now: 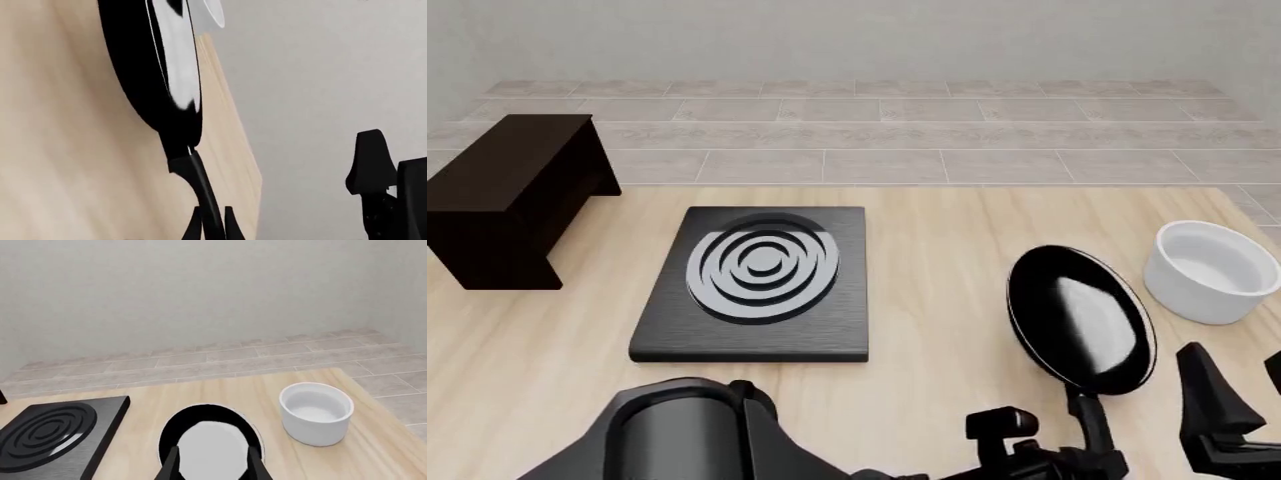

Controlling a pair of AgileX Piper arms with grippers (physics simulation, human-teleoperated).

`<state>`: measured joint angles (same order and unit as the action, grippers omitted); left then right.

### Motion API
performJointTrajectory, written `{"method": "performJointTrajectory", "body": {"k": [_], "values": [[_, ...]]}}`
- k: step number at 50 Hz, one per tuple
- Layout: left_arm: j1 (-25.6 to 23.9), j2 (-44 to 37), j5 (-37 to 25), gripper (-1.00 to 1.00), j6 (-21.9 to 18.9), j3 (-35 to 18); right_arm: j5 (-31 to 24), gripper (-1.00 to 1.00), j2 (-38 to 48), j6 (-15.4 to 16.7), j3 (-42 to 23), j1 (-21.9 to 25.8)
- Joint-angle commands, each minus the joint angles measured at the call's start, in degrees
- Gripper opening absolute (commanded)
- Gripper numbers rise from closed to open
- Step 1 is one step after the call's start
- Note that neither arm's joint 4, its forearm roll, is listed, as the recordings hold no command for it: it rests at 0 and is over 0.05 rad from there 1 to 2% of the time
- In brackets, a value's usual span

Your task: Put the frying pan on top of the cabinet.

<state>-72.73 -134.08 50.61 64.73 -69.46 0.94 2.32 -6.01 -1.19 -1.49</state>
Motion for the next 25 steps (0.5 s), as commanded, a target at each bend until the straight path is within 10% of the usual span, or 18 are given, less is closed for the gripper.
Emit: {"method": "performJointTrajectory", "body": {"k": [1, 25], "values": [[-0.34, -0.28, -0.1, -1.0, 11.41, 2.41, -0.37, 1.0, -0.45, 0.16, 0.1, 0.09], [4.79, 14.25, -3.16, -1.0, 2.74, 10.39, -1.02, 1.0, -1.31, 0.5, 0.22, 0.37]]}}
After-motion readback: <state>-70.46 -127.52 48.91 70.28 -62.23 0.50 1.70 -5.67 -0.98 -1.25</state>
